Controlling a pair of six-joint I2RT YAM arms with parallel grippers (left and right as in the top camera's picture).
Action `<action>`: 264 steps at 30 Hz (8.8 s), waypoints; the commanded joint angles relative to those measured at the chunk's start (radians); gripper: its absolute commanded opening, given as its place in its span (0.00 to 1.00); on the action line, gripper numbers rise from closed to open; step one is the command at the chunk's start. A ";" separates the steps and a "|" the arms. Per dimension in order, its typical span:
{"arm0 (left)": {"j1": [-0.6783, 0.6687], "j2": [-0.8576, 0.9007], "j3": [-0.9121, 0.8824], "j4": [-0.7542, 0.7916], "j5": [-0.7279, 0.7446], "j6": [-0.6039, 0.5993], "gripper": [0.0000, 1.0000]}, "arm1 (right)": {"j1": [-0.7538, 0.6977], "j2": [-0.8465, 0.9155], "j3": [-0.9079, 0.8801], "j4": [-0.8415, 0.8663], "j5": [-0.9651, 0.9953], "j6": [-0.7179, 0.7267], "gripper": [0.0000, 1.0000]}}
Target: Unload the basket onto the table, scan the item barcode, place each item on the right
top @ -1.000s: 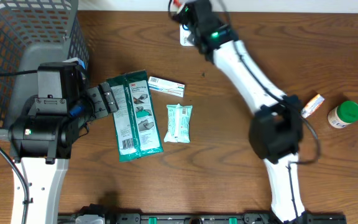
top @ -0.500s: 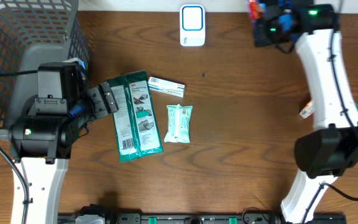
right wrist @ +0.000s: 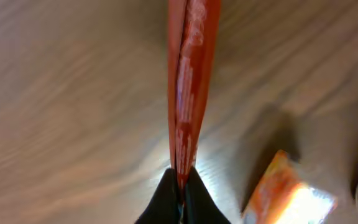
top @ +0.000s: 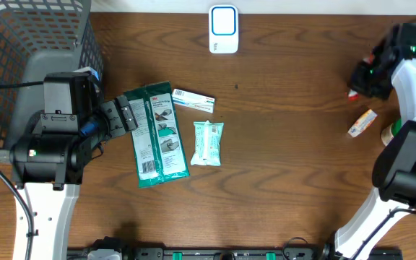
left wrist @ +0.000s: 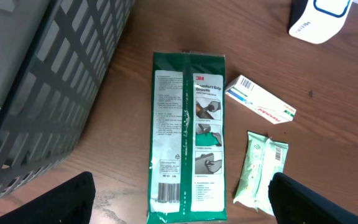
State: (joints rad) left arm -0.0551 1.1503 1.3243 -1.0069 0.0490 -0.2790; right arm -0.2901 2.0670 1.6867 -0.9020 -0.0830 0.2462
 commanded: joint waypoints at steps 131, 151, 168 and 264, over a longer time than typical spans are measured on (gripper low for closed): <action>0.001 0.000 0.008 -0.002 -0.009 0.020 0.90 | 1.172 -0.126 -0.461 0.311 0.389 -0.420 0.51; 0.002 0.000 0.008 -0.002 -0.009 0.020 0.90 | 1.102 -0.604 -0.588 0.321 0.043 -0.254 0.01; 0.002 0.000 0.008 -0.002 -0.009 0.020 0.90 | 0.735 -0.689 -0.599 0.132 -0.415 0.024 0.01; 0.001 0.000 0.008 -0.002 -0.009 0.020 0.90 | 0.548 -0.014 0.497 -0.173 -0.654 -0.030 0.06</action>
State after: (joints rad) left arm -0.0551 1.1503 1.3243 -1.0077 0.0490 -0.2790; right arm 0.2356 2.0613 2.1712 -1.0092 -0.8104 0.3386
